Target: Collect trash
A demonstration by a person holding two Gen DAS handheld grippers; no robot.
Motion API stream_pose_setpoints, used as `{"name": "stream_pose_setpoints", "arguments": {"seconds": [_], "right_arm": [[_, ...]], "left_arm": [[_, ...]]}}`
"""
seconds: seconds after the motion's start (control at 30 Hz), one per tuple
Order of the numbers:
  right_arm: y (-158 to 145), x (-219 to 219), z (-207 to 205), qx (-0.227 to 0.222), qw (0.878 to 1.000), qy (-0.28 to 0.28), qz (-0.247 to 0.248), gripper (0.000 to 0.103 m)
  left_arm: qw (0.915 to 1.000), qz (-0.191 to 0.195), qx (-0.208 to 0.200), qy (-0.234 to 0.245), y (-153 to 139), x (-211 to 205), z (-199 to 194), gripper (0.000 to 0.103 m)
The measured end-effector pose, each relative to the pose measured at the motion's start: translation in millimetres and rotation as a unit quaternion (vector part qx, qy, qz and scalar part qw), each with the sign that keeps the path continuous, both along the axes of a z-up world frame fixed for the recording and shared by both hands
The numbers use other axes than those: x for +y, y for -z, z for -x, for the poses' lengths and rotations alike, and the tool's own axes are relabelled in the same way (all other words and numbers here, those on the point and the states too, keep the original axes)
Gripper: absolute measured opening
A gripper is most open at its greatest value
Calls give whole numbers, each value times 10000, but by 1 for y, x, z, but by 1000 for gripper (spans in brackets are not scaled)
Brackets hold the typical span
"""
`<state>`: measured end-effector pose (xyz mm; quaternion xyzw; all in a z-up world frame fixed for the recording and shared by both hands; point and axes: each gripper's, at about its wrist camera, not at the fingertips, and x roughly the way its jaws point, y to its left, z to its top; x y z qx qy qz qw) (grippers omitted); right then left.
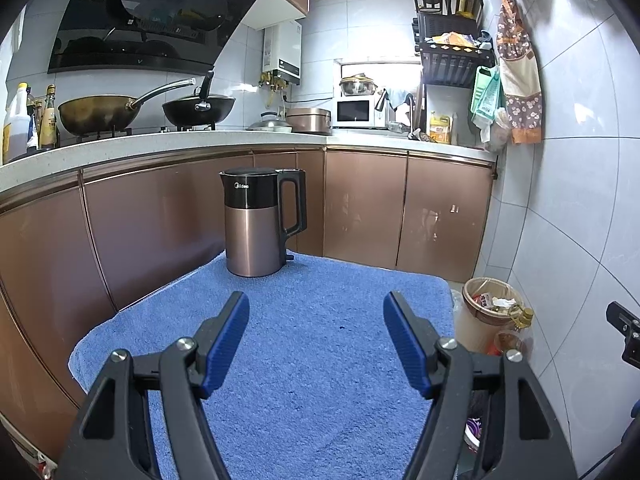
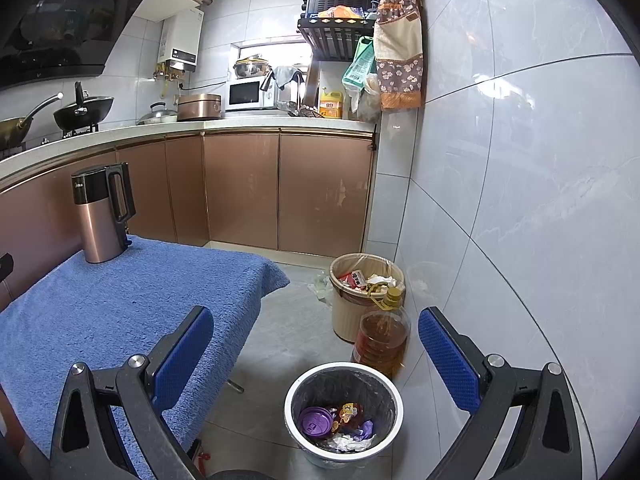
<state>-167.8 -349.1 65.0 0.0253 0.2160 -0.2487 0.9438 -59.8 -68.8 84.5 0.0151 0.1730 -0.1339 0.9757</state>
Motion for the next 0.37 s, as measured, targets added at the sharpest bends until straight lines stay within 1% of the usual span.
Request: {"name": "stream_pose_setpoints", "arguments": {"seconds": [0.37], "right_arm": [[1, 0, 0, 7, 10000, 0, 4, 103]], "left_arm": [[10000, -1, -15, 13, 1, -1, 1, 68]]}}
